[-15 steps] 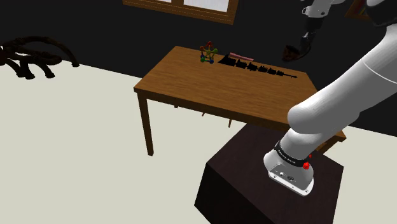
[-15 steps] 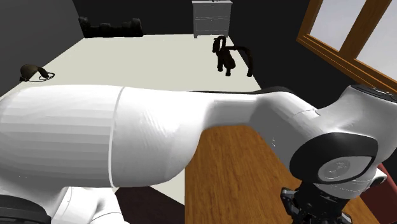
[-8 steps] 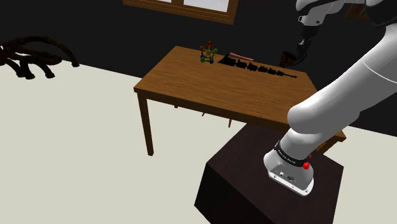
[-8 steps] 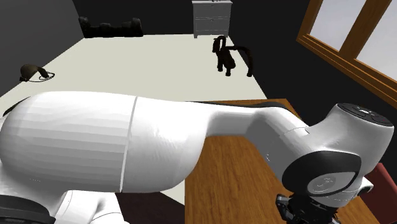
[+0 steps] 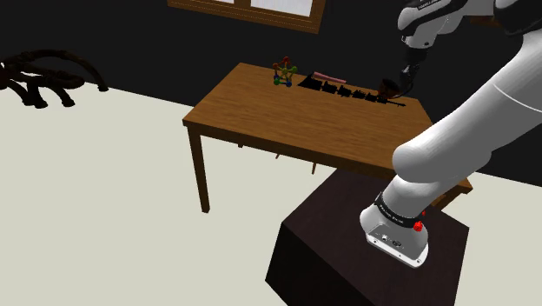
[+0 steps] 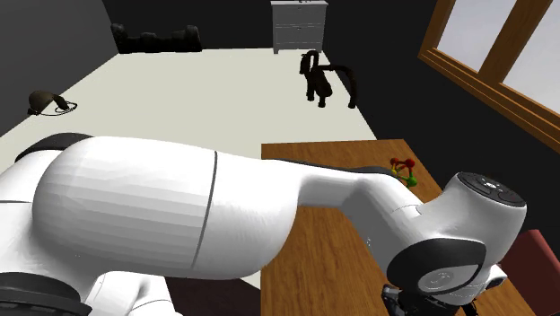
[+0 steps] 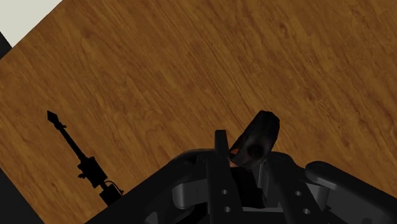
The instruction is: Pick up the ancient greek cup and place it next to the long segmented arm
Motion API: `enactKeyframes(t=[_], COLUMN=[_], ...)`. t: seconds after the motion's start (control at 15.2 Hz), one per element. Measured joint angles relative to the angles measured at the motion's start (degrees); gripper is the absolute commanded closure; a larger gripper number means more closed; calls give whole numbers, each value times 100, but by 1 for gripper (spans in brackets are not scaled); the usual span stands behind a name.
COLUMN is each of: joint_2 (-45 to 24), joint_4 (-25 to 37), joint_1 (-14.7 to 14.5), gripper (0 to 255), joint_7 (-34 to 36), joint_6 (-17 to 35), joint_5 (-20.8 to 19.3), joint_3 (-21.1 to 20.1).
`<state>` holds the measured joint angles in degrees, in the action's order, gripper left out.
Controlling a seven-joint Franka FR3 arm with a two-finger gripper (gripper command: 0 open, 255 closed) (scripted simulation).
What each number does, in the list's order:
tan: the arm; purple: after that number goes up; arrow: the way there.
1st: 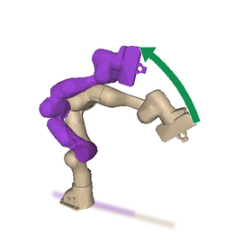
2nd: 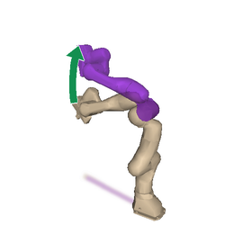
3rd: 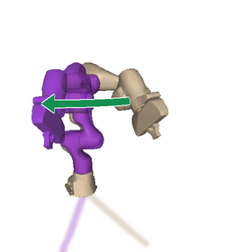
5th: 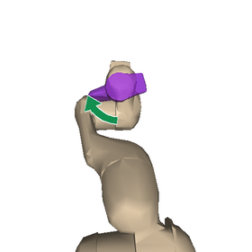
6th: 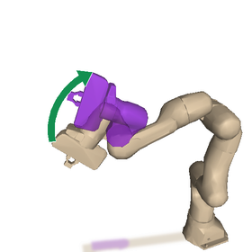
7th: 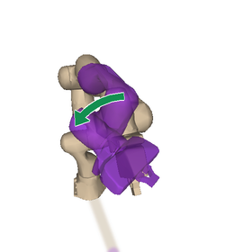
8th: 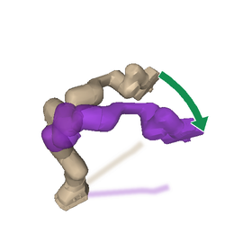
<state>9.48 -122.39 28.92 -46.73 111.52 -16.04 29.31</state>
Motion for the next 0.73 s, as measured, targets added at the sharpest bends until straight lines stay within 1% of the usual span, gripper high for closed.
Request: enactKeyframes(t=[0.73], joint_2=[-357], joint_4=[-530], joint_1=[25], gripper=[255], joint_7=[28], joint_6=[864], joint_5=[61], joint_3=[103])
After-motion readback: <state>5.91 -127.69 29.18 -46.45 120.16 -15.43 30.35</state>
